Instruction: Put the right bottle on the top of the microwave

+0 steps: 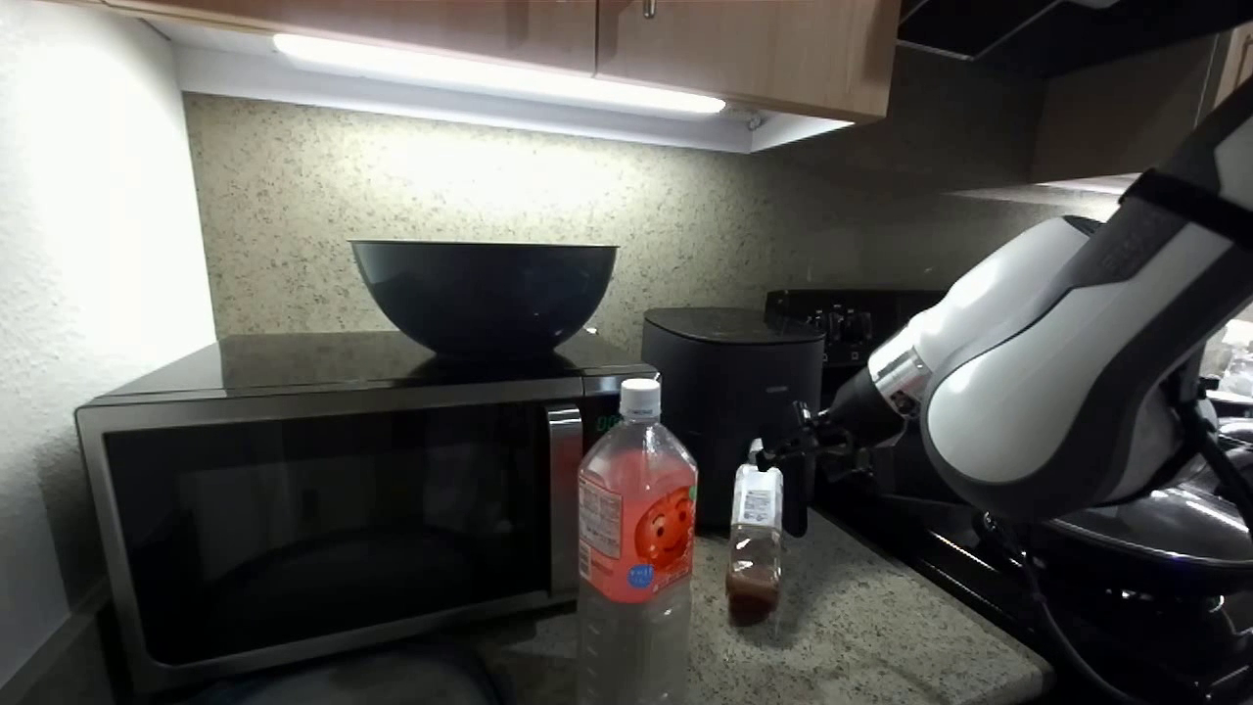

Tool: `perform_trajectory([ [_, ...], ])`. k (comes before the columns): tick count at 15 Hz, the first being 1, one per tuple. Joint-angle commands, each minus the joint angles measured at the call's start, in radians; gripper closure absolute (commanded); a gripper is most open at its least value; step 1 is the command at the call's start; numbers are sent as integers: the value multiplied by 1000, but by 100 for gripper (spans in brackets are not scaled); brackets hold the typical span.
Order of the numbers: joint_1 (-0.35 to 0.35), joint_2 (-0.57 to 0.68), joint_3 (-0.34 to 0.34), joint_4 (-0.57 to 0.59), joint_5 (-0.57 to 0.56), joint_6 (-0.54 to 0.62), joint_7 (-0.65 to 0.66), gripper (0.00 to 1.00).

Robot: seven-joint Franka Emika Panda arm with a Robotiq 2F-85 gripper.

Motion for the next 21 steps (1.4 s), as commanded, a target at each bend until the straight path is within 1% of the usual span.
perform_trajectory([
  [1, -17, 43, -7, 59, -100, -40, 89, 0],
  [4, -45, 85, 3, 113, -171, -66, 156, 0],
  [5, -215, 93, 188, 132, -65, -90, 77, 0],
  [6, -58, 58, 32, 94, -113, -62, 103, 0],
  [7, -128, 70, 101, 110, -99, -75, 101, 0],
  [8, -174, 81, 145, 121, -95, -78, 101, 0],
  [9, -195, 89, 163, 127, -94, -78, 101, 0],
  [10, -201, 94, 168, 129, -94, -78, 101, 0],
  [16, -243, 158, 203, 146, -96, -83, 198, 0],
  [20, -286, 204, 243, 165, -109, -96, 234, 0],
  [21, -272, 221, 221, 178, -106, -109, 202, 0],
])
